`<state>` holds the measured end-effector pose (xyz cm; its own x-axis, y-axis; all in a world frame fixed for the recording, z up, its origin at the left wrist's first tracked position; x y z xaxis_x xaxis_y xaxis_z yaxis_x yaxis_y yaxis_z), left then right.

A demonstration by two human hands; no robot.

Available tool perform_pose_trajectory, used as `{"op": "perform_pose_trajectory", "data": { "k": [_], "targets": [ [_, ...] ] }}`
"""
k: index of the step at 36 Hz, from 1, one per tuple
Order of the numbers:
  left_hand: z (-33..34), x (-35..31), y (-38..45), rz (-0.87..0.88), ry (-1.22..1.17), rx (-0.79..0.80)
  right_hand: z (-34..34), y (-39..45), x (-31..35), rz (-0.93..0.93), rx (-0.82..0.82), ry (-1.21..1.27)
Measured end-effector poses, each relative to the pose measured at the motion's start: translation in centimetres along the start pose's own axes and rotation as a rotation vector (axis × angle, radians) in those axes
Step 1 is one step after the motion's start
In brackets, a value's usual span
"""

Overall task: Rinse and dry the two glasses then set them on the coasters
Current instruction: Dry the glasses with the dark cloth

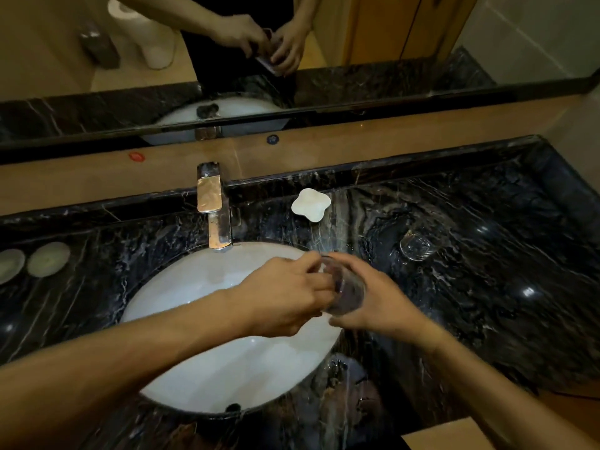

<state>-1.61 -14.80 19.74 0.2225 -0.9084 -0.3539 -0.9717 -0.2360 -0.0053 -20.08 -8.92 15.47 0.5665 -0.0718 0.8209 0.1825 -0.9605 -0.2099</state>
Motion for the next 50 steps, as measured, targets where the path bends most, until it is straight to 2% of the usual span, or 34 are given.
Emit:
{"op": "perform_pose_trajectory", "data": {
  "k": [2, 4, 6, 8, 12, 16, 18, 20, 23, 27, 29, 31, 33, 35, 37, 39, 43, 45, 47, 48, 50],
  "targets": [
    [-0.8, 0.2, 0.3, 0.183, 0.191, 0.026, -1.5, 0.2, 0.0, 0.023, 0.259, 0.165],
    [-1.5, 0.0, 0.8, 0.351, 0.342, 0.033, -2.9, 0.5, 0.3, -0.016, 0.474, 0.133],
    [-2.0, 0.1, 1.2, 0.421, 0.387, 0.009, -3.5, 0.9, 0.4, -0.049, 0.506, 0.034],
    [-2.1, 0.9, 1.5, 0.375, 0.377, 0.006, -3.2, 1.1, 0.4, -0.043, 0.304, -0.08],
    [-0.6, 1.6, 2.1, 0.079, 0.279, -0.089, -2.3, 1.1, -0.5, -0.034, -0.174, -0.287],
    [0.2, 0.1, 3.1, -0.166, -0.008, -0.213, -1.6, 1.4, -1.1, -0.211, -0.482, -0.615],
    [0.1, -0.2, 3.6, -0.274, -0.156, -0.244, -0.9, 1.5, -1.2, -0.231, -0.625, -0.665],
    [0.4, -0.1, 3.6, -0.288, -0.234, -0.282, -0.5, 1.4, -1.1, -0.222, -0.657, -0.649],
    [0.1, 0.3, 2.8, -0.187, -0.207, -0.21, -1.2, 1.0, -0.4, -0.142, -0.452, -0.503],
    [-0.7, 0.8, 1.7, 0.191, 0.184, -0.056, -3.8, 0.7, 0.4, -0.027, 0.12, -0.07],
    [-0.9, 0.4, 1.7, 0.38, 0.328, -0.034, -5.4, 0.9, 0.9, -0.007, 0.41, -0.041],
    [-1.2, 0.0, 1.9, 0.472, 0.379, -0.033, -5.7, 1.1, 1.3, -0.049, 0.555, -0.165],
    [-1.0, 0.6, 2.1, 0.456, 0.374, -0.051, -5.0, 1.0, 0.9, -0.066, 0.442, -0.241],
    [-0.4, 1.6, 2.2, 0.307, 0.292, -0.083, -4.0, 0.6, 0.4, -0.032, 0.157, -0.266],
    [0.4, 1.9, 2.3, 0.123, 0.145, -0.144, -3.1, 0.4, -0.5, -0.045, -0.127, -0.383],
    [1.3, 1.3, 2.6, -0.022, 0.008, -0.223, -2.2, 0.6, -1.1, -0.166, -0.351, -0.569],
    [1.8, -0.3, 3.6, -0.329, -0.407, -0.312, -0.4, 0.5, -1.5, -0.257, -0.666, -0.667],
    [1.6, -0.7, 3.9, -0.365, -0.46, -0.344, 0.0, 0.5, -1.5, -0.241, -0.702, -0.653],
    [1.4, -0.5, 3.7, -0.331, -0.451, -0.312, -0.3, 0.4, -1.0, -0.173, -0.611, -0.599],
    [1.2, -0.2, 3.5, -0.291, -0.394, -0.259, -0.7, 0.4, -0.8, -0.132, -0.518, -0.564],
    [0.7, 0.3, 2.8, -0.109, -0.154, -0.16, -2.2, 0.3, -0.3, -0.065, -0.228, -0.452]
  ]
}}
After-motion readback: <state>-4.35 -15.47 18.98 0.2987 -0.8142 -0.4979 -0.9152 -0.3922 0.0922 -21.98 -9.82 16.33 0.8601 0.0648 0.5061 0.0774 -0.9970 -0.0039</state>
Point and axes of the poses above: each hand's wrist, its own y-axis towards the middle knuckle, its own z-axis out of the palm, x = y × z, the point moved 1 cm from there along y, towards the middle knuckle, and after that the axes turned 13 degrees about -y, right-handed, at the moved point
